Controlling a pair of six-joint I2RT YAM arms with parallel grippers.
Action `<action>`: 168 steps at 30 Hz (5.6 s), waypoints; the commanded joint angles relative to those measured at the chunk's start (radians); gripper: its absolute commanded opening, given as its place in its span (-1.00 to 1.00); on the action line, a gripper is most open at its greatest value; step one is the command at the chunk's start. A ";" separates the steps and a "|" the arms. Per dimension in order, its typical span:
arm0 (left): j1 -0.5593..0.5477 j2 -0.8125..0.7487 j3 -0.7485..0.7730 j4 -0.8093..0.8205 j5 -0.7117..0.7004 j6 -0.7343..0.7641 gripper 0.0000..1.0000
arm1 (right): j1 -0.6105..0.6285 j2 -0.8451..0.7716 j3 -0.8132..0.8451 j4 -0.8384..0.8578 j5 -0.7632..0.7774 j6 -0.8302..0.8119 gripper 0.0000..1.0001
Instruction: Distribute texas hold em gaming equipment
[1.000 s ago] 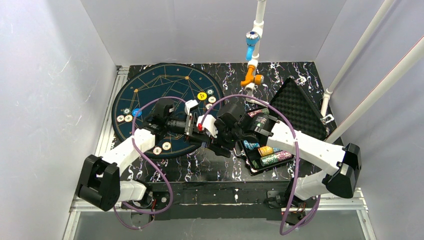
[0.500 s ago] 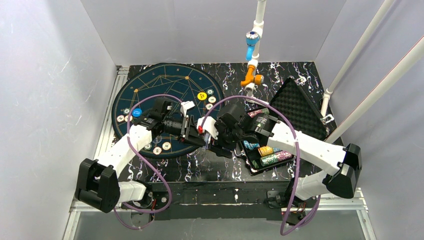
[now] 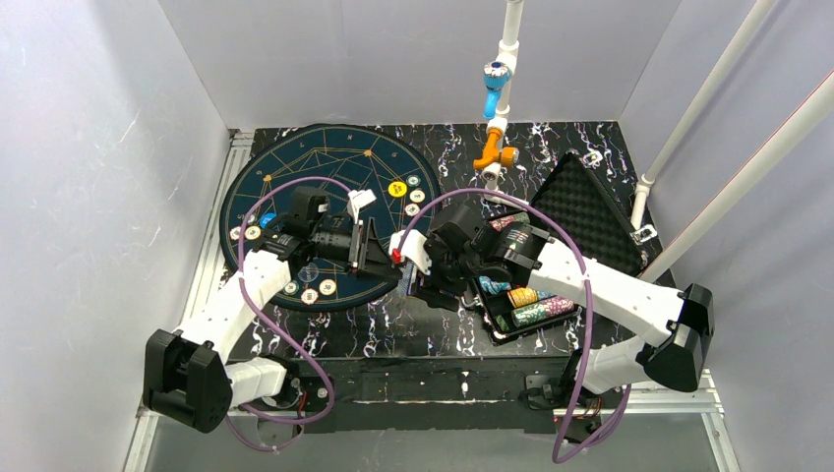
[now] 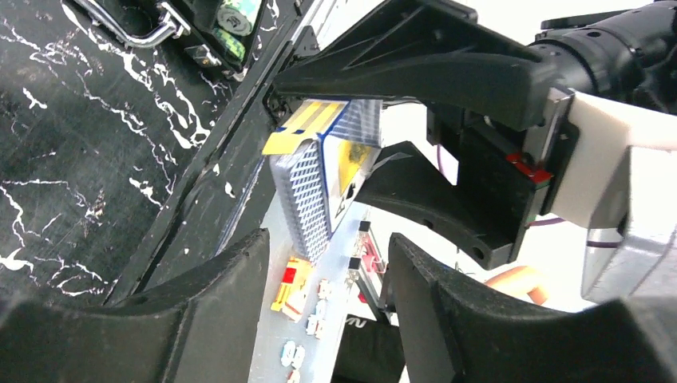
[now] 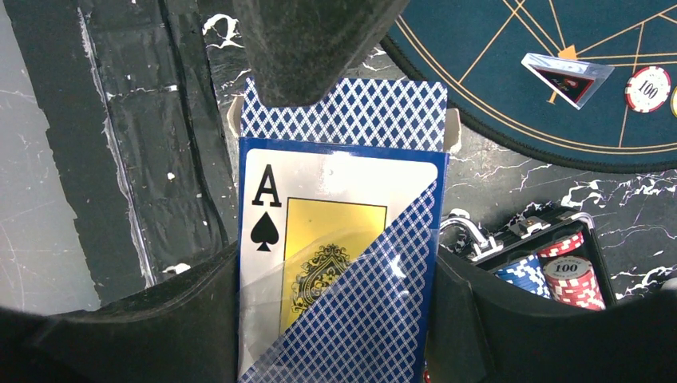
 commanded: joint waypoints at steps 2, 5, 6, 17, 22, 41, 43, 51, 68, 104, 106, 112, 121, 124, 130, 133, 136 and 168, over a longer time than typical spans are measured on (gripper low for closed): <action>-0.023 0.004 0.030 0.079 -0.002 -0.050 0.09 | -0.002 -0.032 0.020 0.045 -0.024 -0.004 -0.97; -0.030 0.034 0.034 0.062 -0.031 -0.050 0.02 | -0.002 -0.028 0.027 0.059 -0.029 0.002 -0.97; -0.031 0.036 0.037 0.047 -0.037 -0.037 -0.01 | -0.002 -0.028 0.027 0.062 -0.026 0.005 -0.97; 0.017 0.000 0.075 -0.216 -0.046 0.172 -0.54 | -0.002 -0.052 -0.007 0.084 -0.008 0.014 -0.97; 0.036 -0.032 0.073 -0.211 -0.063 0.174 -0.58 | -0.002 -0.051 -0.012 0.076 -0.011 0.010 -0.97; -0.013 0.057 0.091 -0.163 -0.065 0.110 -0.35 | -0.002 -0.053 0.008 0.137 -0.042 0.023 -0.97; 0.009 0.042 0.087 -0.182 -0.069 0.122 -0.45 | -0.002 -0.058 0.003 0.136 -0.041 0.022 -0.97; 0.044 -0.005 0.081 -0.202 -0.049 0.137 -0.67 | -0.002 -0.064 -0.020 0.137 -0.029 0.020 -0.97; 0.089 0.036 0.119 -0.327 -0.066 0.198 -1.00 | -0.002 -0.052 -0.013 0.159 -0.010 0.031 -0.97; 0.988 0.525 0.537 -0.689 -0.503 0.800 -1.00 | -0.004 -0.084 -0.050 0.176 0.006 0.027 -0.97; 0.988 0.565 0.552 -0.659 -0.527 0.793 -1.00 | -0.005 -0.089 -0.056 0.176 0.006 0.025 -0.97; 0.988 0.659 0.570 -0.582 -0.545 0.755 -1.00 | -0.007 -0.088 -0.059 0.166 0.006 0.024 -0.97; 0.987 0.729 0.579 -0.518 -0.600 0.743 -1.00 | -0.008 -0.071 -0.056 0.164 -0.008 0.030 -0.97; 0.988 0.742 0.587 -0.497 -0.636 0.742 -1.00 | -0.008 -0.066 -0.052 0.165 -0.010 0.031 -0.97; 0.988 0.749 0.634 -0.528 -0.546 0.758 -1.00 | -0.008 -0.063 -0.049 0.158 -0.013 0.030 -0.97; 0.979 0.728 0.669 -0.574 -0.485 0.768 -1.00 | -0.008 -0.065 -0.052 0.160 -0.014 0.031 -0.97; 0.965 0.705 0.720 -0.612 -0.453 0.794 -1.00 | -0.008 -0.066 -0.054 0.161 -0.014 0.031 -0.97; 0.775 1.294 1.512 -0.654 -0.817 0.909 -0.81 | -0.010 -0.006 -0.037 0.165 -0.020 0.034 -0.97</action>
